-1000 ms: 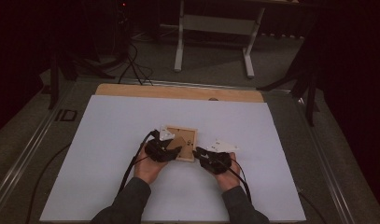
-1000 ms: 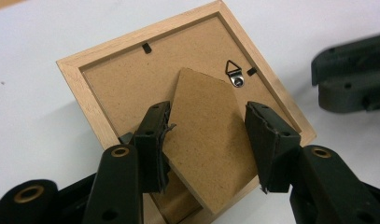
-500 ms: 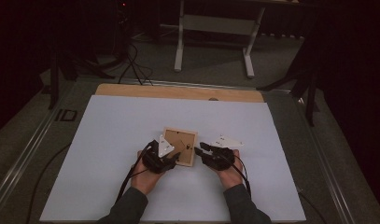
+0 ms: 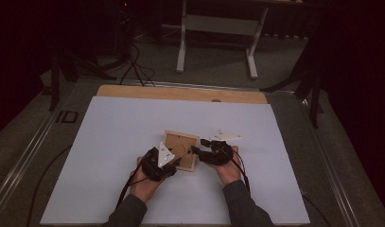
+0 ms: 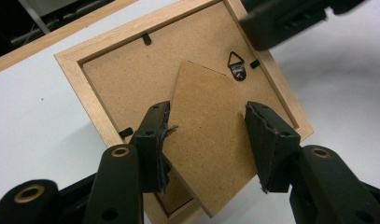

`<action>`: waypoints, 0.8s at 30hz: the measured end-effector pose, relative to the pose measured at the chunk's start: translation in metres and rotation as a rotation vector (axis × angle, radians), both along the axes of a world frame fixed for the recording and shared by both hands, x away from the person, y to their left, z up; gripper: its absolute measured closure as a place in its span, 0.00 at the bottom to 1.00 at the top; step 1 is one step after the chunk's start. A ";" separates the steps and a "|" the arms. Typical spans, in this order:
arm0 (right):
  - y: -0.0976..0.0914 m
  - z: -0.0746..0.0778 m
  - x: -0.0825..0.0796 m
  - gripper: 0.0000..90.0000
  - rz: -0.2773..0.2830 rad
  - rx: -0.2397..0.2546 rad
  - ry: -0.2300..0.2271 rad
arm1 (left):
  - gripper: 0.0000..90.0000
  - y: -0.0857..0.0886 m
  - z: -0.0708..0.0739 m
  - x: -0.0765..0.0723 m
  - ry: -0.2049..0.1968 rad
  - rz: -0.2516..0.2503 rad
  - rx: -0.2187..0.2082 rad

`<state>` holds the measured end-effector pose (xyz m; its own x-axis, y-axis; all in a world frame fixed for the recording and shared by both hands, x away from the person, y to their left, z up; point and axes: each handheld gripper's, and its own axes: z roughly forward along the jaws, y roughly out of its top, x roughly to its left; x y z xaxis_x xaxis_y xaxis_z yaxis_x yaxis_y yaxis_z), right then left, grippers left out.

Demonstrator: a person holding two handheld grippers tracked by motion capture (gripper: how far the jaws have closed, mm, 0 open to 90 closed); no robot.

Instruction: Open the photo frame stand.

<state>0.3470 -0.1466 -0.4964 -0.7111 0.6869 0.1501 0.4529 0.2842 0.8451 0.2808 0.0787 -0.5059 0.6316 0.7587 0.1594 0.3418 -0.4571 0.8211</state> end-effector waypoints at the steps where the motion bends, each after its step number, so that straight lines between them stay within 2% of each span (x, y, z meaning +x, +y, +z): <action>1: 0.002 0.001 0.003 0.51 0.001 0.010 0.011 | 0.59 0.000 0.000 -0.001 -0.002 0.002 -0.002; 4: 0.005 0.001 0.008 0.49 0.001 0.000 0.027 | 0.59 0.002 -0.001 -0.002 -0.009 0.001 -0.003; 8: 0.007 -0.002 0.014 0.47 0.007 0.013 0.066 | 0.58 0.004 -0.003 -0.004 -0.020 -0.003 -0.005; 11: 0.006 -0.004 0.018 0.46 0.020 0.042 0.096 | 0.58 0.005 -0.003 -0.006 -0.031 -0.009 -0.011; 14: 0.005 -0.007 0.022 0.44 0.035 0.059 0.121 | 0.58 0.005 -0.003 -0.009 -0.055 -0.022 0.015; 17: 0.005 -0.009 0.023 0.45 0.053 0.088 0.146 | 0.58 0.005 -0.003 -0.010 -0.064 -0.031 0.020; 19: 0.006 -0.009 0.023 0.48 0.064 0.091 0.145 | 0.58 0.006 -0.003 -0.009 -0.058 -0.030 0.020; 24: 0.006 -0.008 0.021 0.49 0.066 0.085 0.133 | 0.58 0.010 -0.003 -0.007 -0.020 -0.040 -0.015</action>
<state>0.3678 -0.1408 -0.5040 -0.7241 0.6203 0.3016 0.5451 0.2469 0.8012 0.2736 0.0883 -0.5086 0.6581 0.7354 0.1614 0.3071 -0.4580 0.8342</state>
